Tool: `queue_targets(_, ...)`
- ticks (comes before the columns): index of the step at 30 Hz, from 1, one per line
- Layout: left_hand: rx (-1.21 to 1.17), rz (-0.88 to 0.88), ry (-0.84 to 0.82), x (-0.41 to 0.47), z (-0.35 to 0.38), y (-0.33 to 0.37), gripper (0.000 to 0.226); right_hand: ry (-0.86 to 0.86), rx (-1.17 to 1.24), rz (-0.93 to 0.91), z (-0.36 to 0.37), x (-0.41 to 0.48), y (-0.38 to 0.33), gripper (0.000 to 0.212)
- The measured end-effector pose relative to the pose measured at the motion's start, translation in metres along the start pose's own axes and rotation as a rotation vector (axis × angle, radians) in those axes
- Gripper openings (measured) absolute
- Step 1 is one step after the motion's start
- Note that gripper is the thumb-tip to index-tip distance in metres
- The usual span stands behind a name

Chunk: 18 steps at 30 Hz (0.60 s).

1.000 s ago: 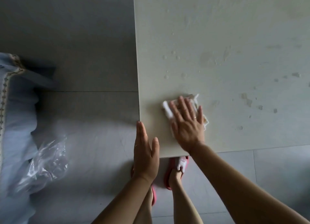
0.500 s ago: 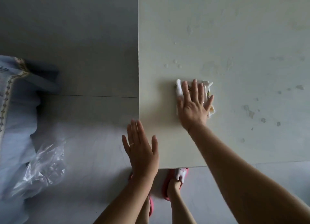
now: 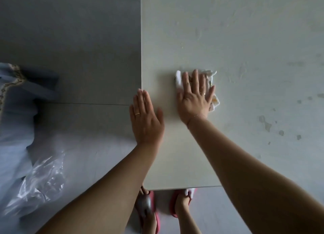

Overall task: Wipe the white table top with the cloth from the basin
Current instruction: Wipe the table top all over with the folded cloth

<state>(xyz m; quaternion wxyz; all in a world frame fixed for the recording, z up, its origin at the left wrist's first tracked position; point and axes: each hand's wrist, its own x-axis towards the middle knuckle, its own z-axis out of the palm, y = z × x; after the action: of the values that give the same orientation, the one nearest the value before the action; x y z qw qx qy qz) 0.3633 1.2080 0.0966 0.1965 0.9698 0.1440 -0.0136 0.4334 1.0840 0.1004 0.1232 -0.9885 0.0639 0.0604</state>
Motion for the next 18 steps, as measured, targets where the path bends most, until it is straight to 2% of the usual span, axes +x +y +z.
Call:
queue_targets(2,0.026,0.027,0.02,-0.002,0.003,0.001,0.057,-0.043,0.029,-0.083,0.005,-0.011,-0.024,0.052)
queue_targets(4,0.084,0.081,0.042,-0.004,0.005,0.001,0.05,-0.119,-0.004,-0.335,0.008,-0.021,-0.038,0.053)
queue_targets(7,0.051,0.015,-0.012,-0.002,0.003,0.001,0.061,-0.153,-0.129,-0.605,-0.002,0.004,-0.02,0.052)
queue_targets(9,0.039,0.003,-0.005,-0.002,0.003,0.001,0.066,-0.117,-0.165,-0.528,-0.009,0.033,0.004,0.053)
queue_targets(12,0.049,0.018,-0.01,-0.002,0.002,0.001,0.067,-0.076,-0.032,-0.079,-0.018,0.069,0.017,0.054)
queue_targets(14,0.047,-0.001,-0.024,-0.001,0.002,0.002,0.067,-0.058,0.001,0.047,-0.011,0.063,-0.01,0.054)
queue_targets(16,0.064,0.001,-0.056,-0.001,0.002,0.002,0.067,-0.099,0.039,-0.129,0.0,0.038,-0.047,0.053)
queue_targets(18,0.086,0.018,-0.09,-0.001,0.003,0.001,0.07,-0.173,0.02,-0.445,0.006,0.01,-0.067,0.052)
